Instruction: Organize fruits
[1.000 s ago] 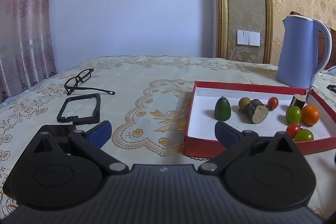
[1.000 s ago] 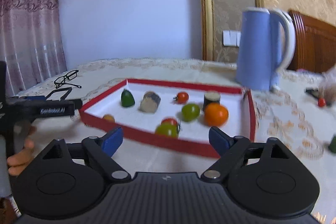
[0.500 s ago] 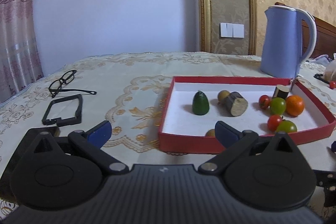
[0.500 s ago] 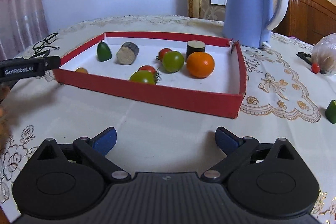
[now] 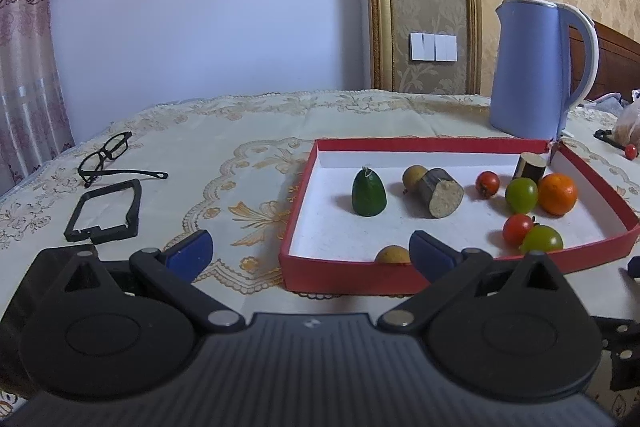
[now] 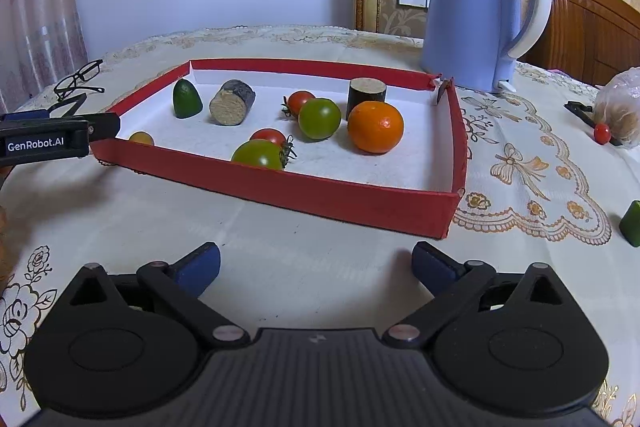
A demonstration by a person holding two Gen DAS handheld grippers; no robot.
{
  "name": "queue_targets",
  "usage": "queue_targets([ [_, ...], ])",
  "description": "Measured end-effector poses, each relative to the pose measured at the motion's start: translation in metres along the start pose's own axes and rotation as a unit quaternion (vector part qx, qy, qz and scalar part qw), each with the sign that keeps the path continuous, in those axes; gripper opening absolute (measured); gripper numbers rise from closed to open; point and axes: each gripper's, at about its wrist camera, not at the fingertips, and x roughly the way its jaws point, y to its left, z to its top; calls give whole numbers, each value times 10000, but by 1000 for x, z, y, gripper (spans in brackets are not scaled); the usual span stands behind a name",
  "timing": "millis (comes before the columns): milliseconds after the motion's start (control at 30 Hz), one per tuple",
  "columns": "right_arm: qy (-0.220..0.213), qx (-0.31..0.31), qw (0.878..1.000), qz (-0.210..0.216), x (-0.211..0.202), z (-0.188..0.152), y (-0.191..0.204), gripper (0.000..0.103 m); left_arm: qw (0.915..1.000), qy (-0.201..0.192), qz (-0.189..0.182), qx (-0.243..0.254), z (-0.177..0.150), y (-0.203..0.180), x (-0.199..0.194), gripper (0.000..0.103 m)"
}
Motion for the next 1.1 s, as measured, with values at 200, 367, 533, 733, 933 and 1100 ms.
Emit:
queue_targets([
  [200,12,-43,10000,-20,2,2,2,103,10000,-7,-40,4,1,-1,2,103],
  [367,-1,-49,10000,-23,4,2,2,103,10000,30,-19,9,-1,-3,3,103],
  [533,0,-47,10000,-21,4,2,1,103,10000,47,12,-59,-2,-1,3,103],
  [733,0,-48,10000,-22,4,2,1,103,9998,126,-21,-145,-3,2,3,103],
  [933,0,-48,10000,-22,4,2,1,103,9997,148,-31,-173,-4,3,4,103],
  [1100,-1,-48,10000,-21,4,2,1,103,9997,155,1,-178,-4,3,4,103],
])
